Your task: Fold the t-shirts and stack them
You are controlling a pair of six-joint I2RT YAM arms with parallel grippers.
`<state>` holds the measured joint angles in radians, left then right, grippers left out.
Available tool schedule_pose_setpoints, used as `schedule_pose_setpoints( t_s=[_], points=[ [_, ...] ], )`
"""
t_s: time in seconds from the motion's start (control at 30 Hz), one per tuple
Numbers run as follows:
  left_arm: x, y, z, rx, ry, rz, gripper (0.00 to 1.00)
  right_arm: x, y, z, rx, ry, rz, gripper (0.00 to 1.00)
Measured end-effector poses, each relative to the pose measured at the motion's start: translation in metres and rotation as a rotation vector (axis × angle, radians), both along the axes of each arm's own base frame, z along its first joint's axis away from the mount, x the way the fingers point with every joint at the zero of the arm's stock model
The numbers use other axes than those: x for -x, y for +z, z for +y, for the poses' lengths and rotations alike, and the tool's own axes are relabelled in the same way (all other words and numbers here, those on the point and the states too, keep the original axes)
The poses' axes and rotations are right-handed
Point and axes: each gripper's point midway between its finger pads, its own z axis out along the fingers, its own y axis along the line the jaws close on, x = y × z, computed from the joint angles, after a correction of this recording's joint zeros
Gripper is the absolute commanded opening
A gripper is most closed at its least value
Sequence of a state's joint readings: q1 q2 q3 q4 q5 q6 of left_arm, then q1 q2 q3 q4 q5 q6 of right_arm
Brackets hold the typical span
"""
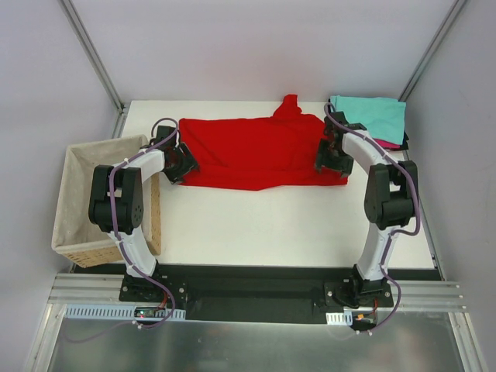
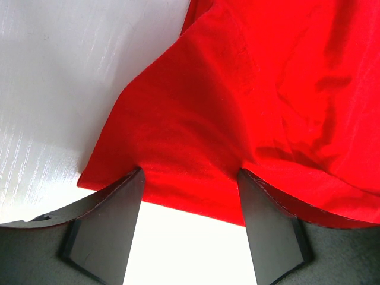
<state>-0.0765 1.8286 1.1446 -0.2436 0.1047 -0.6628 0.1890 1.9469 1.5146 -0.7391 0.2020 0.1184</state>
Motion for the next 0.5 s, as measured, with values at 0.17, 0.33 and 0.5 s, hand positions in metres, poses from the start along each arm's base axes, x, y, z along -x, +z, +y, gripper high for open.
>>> schedule_pose_setpoints(
  t_s=[0.17, 0.33, 0.5],
  points=[
    [0.0, 0.0, 0.0, 0.0, 0.0, 0.0, 0.66, 0.0, -0.015, -0.003, -0.001, -0.01, 0.032, 0.73],
    [0.0, 0.0, 0.0, 0.0, 0.0, 0.0, 0.66, -0.001, -0.025, -0.006, -0.008, -0.019, 0.052, 0.73],
    [0.0, 0.0, 0.0, 0.0, -0.001, 0.0, 0.66, 0.0, -0.03, -0.006, -0.015, -0.02, 0.062, 0.73]
  ],
)
